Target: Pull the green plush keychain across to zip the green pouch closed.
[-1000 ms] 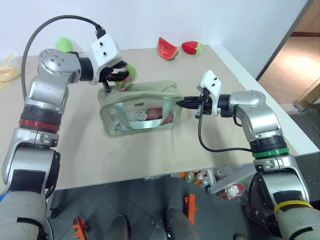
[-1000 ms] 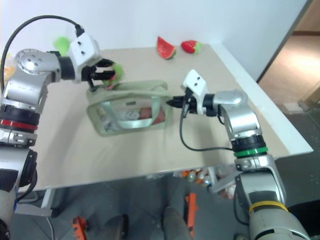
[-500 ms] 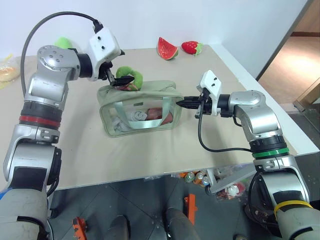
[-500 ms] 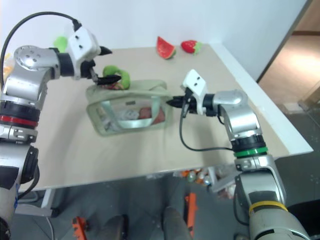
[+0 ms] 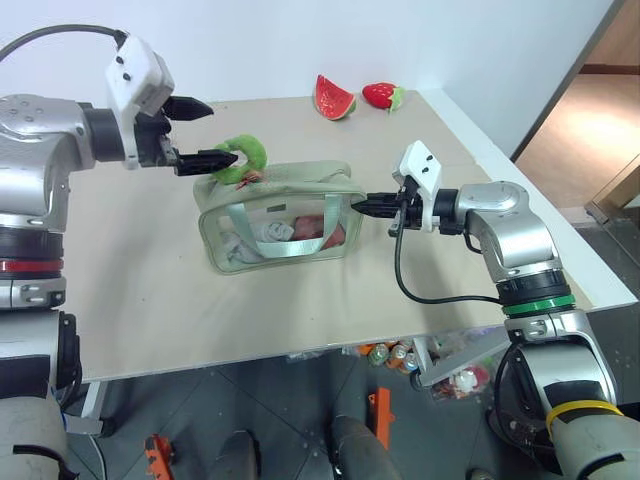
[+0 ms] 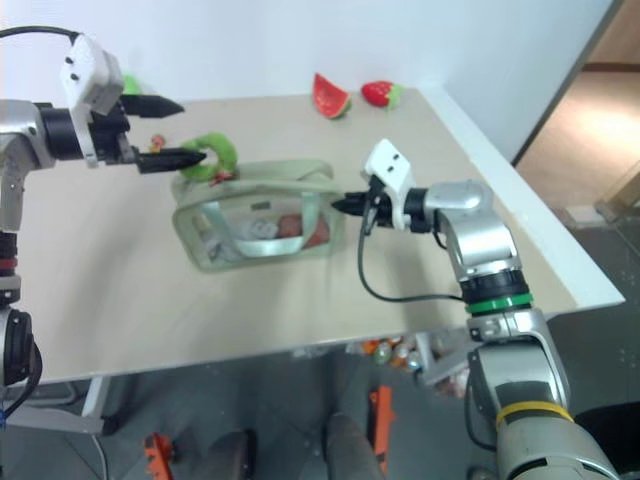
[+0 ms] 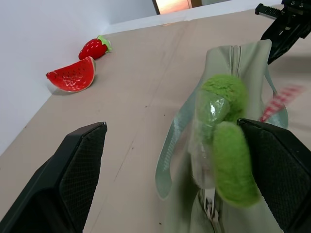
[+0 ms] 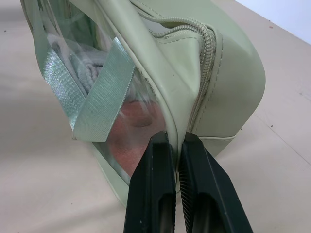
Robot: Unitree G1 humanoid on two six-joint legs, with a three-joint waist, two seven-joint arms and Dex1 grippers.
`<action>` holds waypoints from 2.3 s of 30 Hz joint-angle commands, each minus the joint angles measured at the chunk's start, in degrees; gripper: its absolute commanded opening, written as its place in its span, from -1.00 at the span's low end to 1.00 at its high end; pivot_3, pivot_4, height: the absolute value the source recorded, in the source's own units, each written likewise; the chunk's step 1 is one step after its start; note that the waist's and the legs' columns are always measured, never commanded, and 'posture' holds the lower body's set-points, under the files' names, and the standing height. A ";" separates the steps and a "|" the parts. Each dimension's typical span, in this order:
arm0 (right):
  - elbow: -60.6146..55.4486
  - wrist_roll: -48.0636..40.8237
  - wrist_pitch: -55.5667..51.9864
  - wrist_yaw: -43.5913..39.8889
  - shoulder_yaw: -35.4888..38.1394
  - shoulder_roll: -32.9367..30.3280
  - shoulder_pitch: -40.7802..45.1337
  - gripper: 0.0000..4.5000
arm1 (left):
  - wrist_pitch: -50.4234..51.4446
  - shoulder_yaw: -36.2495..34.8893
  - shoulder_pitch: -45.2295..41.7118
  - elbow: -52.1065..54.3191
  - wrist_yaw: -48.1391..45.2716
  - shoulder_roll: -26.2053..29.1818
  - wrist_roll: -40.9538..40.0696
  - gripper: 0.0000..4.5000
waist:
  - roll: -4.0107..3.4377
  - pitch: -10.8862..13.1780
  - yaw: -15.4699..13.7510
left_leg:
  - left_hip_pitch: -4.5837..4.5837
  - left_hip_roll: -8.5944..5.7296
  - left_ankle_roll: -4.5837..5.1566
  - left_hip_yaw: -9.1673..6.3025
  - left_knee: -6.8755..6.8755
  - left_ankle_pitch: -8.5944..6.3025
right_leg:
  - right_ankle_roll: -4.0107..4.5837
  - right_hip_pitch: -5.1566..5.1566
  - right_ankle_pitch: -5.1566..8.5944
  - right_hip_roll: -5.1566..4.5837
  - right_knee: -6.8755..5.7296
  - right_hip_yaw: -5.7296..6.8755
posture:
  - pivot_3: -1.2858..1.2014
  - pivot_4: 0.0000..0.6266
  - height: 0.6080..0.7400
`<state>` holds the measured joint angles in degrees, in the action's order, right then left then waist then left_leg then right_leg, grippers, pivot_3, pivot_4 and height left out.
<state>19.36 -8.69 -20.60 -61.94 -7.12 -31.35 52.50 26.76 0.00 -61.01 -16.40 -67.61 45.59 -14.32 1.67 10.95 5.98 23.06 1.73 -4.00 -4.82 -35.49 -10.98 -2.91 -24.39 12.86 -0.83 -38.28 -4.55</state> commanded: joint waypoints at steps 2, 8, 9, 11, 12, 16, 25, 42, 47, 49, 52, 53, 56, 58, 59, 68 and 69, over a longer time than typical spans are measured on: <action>-1.86 -0.65 0.29 0.03 0.28 0.56 0.77 -1.00 | -0.96 0.10 -5.42 -3.37 3.32 -2.21 1.25 0.98 | 0.00 0.00 -0.03 | 0.01 0.00 0.00 -0.02 0.00 0.00 | 0.00 0.00 0.00 0.01 0.00 0.02 | 0.03 -0.52 1.00; -3.51 -0.95 -0.70 0.38 0.79 -0.09 -0.43 -1.00 | -3.14 0.69 -7.87 -7.60 4.38 -3.52 2.98 0.98 | -0.01 0.00 0.05 | -0.02 0.01 0.05 0.00 0.06 -0.03 | 0.00 -0.02 0.01 0.04 0.00 -0.02 | 0.03 -0.52 1.00; -3.83 -0.99 -0.89 0.46 0.87 -0.24 -0.68 -1.00 | -3.53 0.85 -8.40 -8.42 4.60 -3.76 3.33 0.98 | -0.01 0.00 0.03 | -0.01 0.02 0.05 0.00 0.06 -0.03 | 0.00 -0.02 0.01 0.04 0.00 -0.01 | 0.03 -0.52 1.00; -4.29 -1.01 -1.25 0.69 0.94 -0.39 -1.00 -1.00 | -3.36 0.57 -9.29 -8.89 4.17 -3.97 2.92 0.98 | 0.00 0.00 0.02 | 0.01 0.01 0.05 0.00 0.05 -0.03 | 0.00 -0.02 0.01 0.04 0.01 -0.02 | 0.03 -0.52 1.00; -4.48 -1.05 -1.41 0.78 0.96 -0.40 -1.12 -1.00 | -2.85 0.16 -9.60 -8.59 3.72 -3.88 2.24 0.98 | 0.00 0.00 0.02 | 0.02 0.01 0.05 0.01 0.04 -0.03 | 0.00 -0.02 0.01 0.03 0.01 -0.03 | 0.03 -0.52 1.00; -5.40 -1.22 -2.03 1.11 0.92 -0.22 -1.65 -1.00 | 1.35 -2.71 -6.82 -2.91 -1.57 -0.49 -3.06 0.98 | -0.01 0.01 0.09 | 0.02 0.01 0.05 0.01 0.05 -0.03 | -0.01 -0.04 0.02 0.03 0.02 -0.04 | 0.03 -0.52 1.00; -4.53 -1.23 -1.73 1.13 0.47 0.52 -1.28 -1.00 | 11.92 -10.22 7.15 6.57 -4.35 8.67 -11.68 0.98 | 0.06 0.06 0.09 | 0.00 0.06 0.12 0.02 0.01 -0.07 | 0.04 -0.03 0.07 0.08 -0.02 -0.04 | 0.03 -0.52 1.00; -4.72 -1.31 -1.68 1.09 0.63 0.88 -1.22 -1.00 | 16.79 -11.07 25.15 13.22 2.86 5.33 -15.64 0.98 | 0.08 0.04 0.14 | -0.10 0.10 0.12 0.07 0.02 -0.07 | 0.05 -0.01 0.05 0.14 -0.08 -0.11 | 0.03 -0.52 1.00; -4.78 -1.29 -1.77 1.20 0.72 0.77 -1.22 -1.00 | 16.64 -9.49 25.53 12.96 4.57 3.27 -15.37 0.98 | 0.10 0.04 0.14 | -0.09 0.09 0.12 0.08 0.01 -0.07 | 0.07 -0.01 0.03 0.14 -0.08 -0.13 | 0.03 -0.52 1.00; -4.83 -1.25 -1.79 1.24 0.73 0.70 -1.24 -1.00 | 16.39 -9.27 24.91 11.76 5.75 2.40 -14.97 0.98 | 0.10 0.04 0.14 | -0.10 0.10 0.12 0.08 0.01 -0.07 | 0.07 -0.01 0.03 0.14 -0.08 -0.13 | 0.03 -0.52 1.00; -4.80 -1.22 -1.81 1.25 0.78 0.60 -1.29 -1.00 | 17.01 -10.32 23.82 10.86 6.83 1.01 -16.38 0.71 | 0.10 0.04 0.10 | -0.10 0.10 0.12 0.08 0.01 -0.07 | 0.07 -0.01 0.03 0.14 -0.08 -0.13 | 0.03 -0.52 1.00; -4.77 -1.21 -1.80 1.24 0.79 0.57 -1.29 -1.00 | 17.13 -10.74 23.91 11.40 6.38 0.80 -17.30 0.56 | 0.11 0.03 0.06 | -0.10 0.09 0.12 0.08 0.01 -0.07 | 0.07 -0.01 0.03 0.14 -0.08 -0.13 | 0.03 -0.52 1.00; -4.66 -1.17 -1.75 1.23 0.78 0.49 -1.31 -1.00 | 17.69 -10.97 24.43 12.34 6.32 0.77 -18.40 0.08 | 0.11 0.04 0.10 | -0.09 0.09 0.12 0.10 0.01 -0.07 | 0.07 -0.02 0.03 0.14 -0.07 -0.15 | 0.03 -0.52 1.00; -4.60 -1.20 -1.74 1.19 0.79 0.48 -1.34 -1.00 | 17.88 -11.07 25.08 12.86 6.41 0.77 -19.14 -0.26 | 0.11 0.04 0.09 | -0.09 0.09 0.12 0.08 0.02 -0.07 | 0.07 -0.01 0.03 0.14 -0.07 -0.13 | 0.03 -0.52 1.00; -4.56 -1.18 -1.72 1.17 0.77 0.47 -1.35 -1.00 | 17.90 -11.12 25.39 13.14 6.41 0.78 -19.42 -0.40 | 0.11 0.04 0.09 | -0.09 0.09 0.12 0.08 0.02 -0.07 | 0.07 -0.01 0.03 0.14 -0.07 -0.13 | 0.03 -0.52 1.00; -4.44 -1.91 -2.08 0.69 1.26 0.47 -1.71 -1.00 | 17.60 -9.78 26.52 13.13 9.22 0.49 -18.05 -0.97 | 0.11 0.04 0.09 | -0.10 0.09 0.12 0.09 0.02 -0.07 | 0.07 -0.02 0.03 0.14 -0.07 -0.14 | 0.03 -0.52 1.00; -4.71 -2.50 -2.47 0.56 1.68 0.53 -1.84 -0.85 | 17.53 -9.72 26.61 13.22 9.30 0.45 -18.08 -0.99 | 0.11 0.04 0.09 | -0.10 0.09 0.12 0.09 0.02 -0.07 | 0.07 -0.01 0.03 0.14 -0.07 -0.15 | 0.03 -0.52 1.00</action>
<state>15.95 -9.62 -22.62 -60.89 -6.40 -30.91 50.48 44.85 -9.25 -34.70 -4.30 -58.87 45.76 -32.59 1.78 10.98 6.07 22.96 1.82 -3.88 -4.73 -35.48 -11.06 -2.84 -24.40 12.90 -0.69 -38.35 -4.70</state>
